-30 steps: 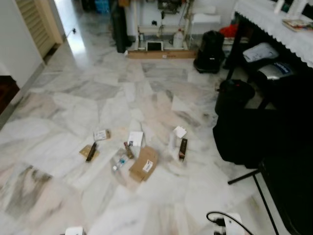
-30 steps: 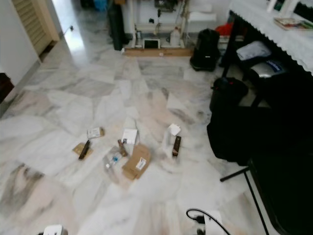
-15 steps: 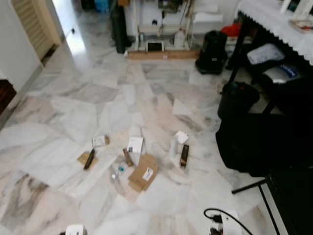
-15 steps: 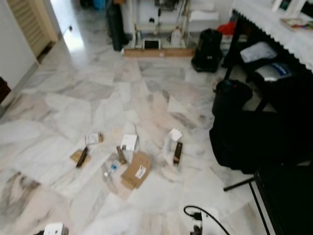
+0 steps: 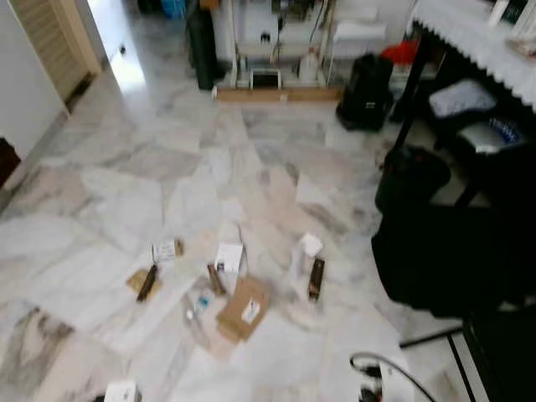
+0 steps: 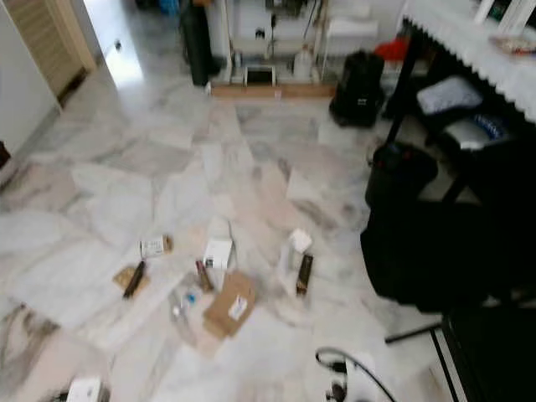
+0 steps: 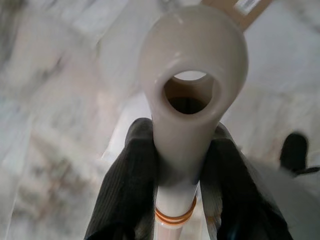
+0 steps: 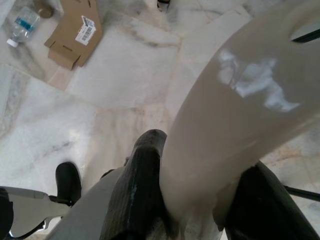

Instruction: Sweep floor

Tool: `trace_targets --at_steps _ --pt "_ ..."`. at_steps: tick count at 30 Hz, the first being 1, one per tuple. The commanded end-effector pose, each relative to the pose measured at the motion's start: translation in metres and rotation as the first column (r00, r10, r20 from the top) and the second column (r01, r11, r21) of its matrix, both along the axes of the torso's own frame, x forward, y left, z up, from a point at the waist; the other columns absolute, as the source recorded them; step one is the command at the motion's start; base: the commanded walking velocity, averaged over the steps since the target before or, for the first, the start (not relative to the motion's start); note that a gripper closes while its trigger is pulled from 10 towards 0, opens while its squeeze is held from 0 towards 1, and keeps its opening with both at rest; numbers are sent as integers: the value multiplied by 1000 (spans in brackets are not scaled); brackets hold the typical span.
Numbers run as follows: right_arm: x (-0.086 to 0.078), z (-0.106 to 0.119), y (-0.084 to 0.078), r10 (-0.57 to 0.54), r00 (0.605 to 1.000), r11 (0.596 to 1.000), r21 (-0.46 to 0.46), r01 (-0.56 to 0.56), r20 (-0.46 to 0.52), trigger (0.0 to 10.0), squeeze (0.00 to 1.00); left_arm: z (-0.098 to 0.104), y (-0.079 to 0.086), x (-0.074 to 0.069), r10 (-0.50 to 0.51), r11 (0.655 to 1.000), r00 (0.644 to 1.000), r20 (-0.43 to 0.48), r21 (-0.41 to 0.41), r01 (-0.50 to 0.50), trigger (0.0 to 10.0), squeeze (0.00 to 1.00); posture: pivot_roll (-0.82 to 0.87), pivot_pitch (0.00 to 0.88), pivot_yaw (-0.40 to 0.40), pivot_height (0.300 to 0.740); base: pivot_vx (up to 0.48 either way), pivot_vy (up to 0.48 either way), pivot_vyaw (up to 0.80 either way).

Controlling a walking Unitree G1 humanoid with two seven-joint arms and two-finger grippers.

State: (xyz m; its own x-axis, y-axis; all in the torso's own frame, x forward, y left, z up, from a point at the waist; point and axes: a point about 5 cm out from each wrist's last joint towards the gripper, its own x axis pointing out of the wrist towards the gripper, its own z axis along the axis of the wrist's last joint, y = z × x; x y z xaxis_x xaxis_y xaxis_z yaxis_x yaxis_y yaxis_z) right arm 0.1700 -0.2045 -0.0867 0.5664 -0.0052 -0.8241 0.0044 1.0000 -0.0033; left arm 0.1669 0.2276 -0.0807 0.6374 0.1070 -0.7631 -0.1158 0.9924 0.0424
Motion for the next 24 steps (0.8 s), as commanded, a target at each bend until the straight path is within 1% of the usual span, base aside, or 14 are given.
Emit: trace_targets --at_steps 1,3,4,7,9,10,12,14,15,16,19,20,23,24 --pt "1 0 2 -1 1000 1000 0 1 13 10000 0 0 4 -3 23 1000 1000 0 5 -23 10000 0 -61 85 0 740 0 0 0" --pt "4 2 1 -1 1000 1000 -5 1 26 10000 0 2 6 -1 32 999 999 23 26 -33 10000 0 -64 90 0 740 0 0 0" --pt "6 4 -1 8 999 1000 -12 -8 37 10000 0 1 8 -9 42 998 998 53 40 -44 10000 0 -64 90 0 740 0 0 0" --pt "8 6 -5 23 998 999 -27 -22 51 10000 0 2 11 -15 55 997 994 92 53 -60 10000 0 -60 90 -1 740 0 0 0" --pt "11 8 -12 21 997 999 -39 -18 70 10000 0 4 13 -15 60 996 990 125 62 -68 10000 0 -60 90 -1 740 0 0 0" --pt "13 12 -19 34 996 998 -63 -29 87 10000 0 7 15 -13 62 995 984 166 66 -74 10000 0 -55 90 -2 740 0 0 0" --pt "14 13 -23 49 995 996 -82 -42 92 10000 0 10 17 -12 64 995 980 188 69 -78 10000 0 -57 83 -1 740 0 0 0" --pt "19 17 -25 83 990 991 -112 -70 114 10000 0 19 24 -7 45 991 963 266 106 -75 10000 0 -57 81 -1 740 0 0 0" --pt "19 17 -25 83 990 991 -112 -70 114 10000 0 19 24 -7 45 991 963 266 106 -75 10000 0 -57 81 -1 740 0 0 0" --pt "23 19 -24 105 987 987 -135 -88 126 10000 0 22 27 -5 38 990 957 289 120 -76 10000 0 -58 77 -2 740 0 0 0" --pt "33 23 -18 116 979 985 -148 -92 166 10000 0 31 35 -2 30 986 937 349 145 -86 10000 0 -58 70 -4 740 0 0 0" --pt "46 32 -21 102 969 988 -138 -72 223 10000 0 39 41 1 25 981 917 398 167 -99 10000 0 -58 70 -4 740 0 0 0" --pt "55 40 -24 106 957 987 -143 -69 269 10000 0 46 46 4 22 977 900 435 182 -111 10000 0 -58 67 -5 740 0 0 0" --pt "65 50 -30 116 940 984 -165 -65 321 10000 0 56 50 8 11 972 877 481 200 -122 10000 0 -61 59 -4 740 0 0 0"
